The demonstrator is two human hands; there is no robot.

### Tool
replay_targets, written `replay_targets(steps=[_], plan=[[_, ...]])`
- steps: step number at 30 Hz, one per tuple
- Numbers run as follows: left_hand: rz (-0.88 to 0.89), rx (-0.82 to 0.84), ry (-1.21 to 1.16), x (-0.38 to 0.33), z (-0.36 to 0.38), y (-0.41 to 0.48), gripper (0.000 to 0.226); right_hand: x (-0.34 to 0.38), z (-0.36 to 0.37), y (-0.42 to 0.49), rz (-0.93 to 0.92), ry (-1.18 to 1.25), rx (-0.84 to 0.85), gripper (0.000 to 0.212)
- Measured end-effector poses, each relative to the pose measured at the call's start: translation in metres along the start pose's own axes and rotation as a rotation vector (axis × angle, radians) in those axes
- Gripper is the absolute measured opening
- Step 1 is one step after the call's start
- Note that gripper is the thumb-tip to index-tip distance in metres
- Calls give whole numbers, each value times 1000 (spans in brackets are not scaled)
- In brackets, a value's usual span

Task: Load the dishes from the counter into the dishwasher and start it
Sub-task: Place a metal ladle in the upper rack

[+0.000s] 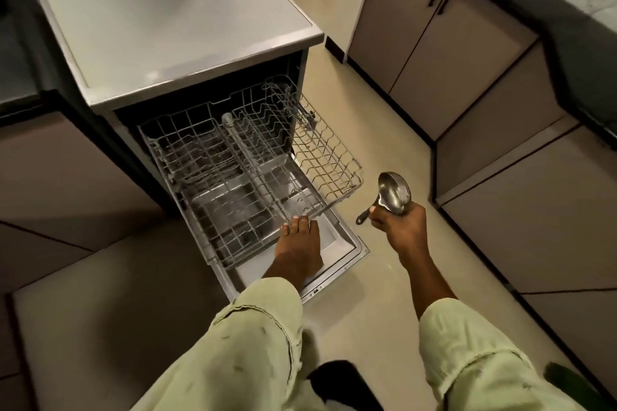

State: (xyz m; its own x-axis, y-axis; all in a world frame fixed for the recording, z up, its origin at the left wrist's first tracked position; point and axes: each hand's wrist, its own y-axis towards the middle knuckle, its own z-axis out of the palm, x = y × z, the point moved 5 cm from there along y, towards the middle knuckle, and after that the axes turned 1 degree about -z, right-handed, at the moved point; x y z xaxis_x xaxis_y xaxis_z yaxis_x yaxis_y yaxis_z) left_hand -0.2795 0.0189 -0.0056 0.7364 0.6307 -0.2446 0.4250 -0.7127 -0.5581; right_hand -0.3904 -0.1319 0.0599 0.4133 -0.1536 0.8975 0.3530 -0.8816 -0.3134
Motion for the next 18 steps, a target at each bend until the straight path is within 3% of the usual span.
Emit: replay_targets(steps=[7, 13, 18], plan=[[-50, 48, -58, -8, 19, 62, 80, -9, 9, 81, 10, 37, 29, 20], [-205, 7, -218, -9, 54, 106, 81, -36, 46, 171, -17, 53, 111, 21], [-325, 89, -216, -11, 85, 113, 81, -67, 66, 218, 33, 65, 151, 23]])
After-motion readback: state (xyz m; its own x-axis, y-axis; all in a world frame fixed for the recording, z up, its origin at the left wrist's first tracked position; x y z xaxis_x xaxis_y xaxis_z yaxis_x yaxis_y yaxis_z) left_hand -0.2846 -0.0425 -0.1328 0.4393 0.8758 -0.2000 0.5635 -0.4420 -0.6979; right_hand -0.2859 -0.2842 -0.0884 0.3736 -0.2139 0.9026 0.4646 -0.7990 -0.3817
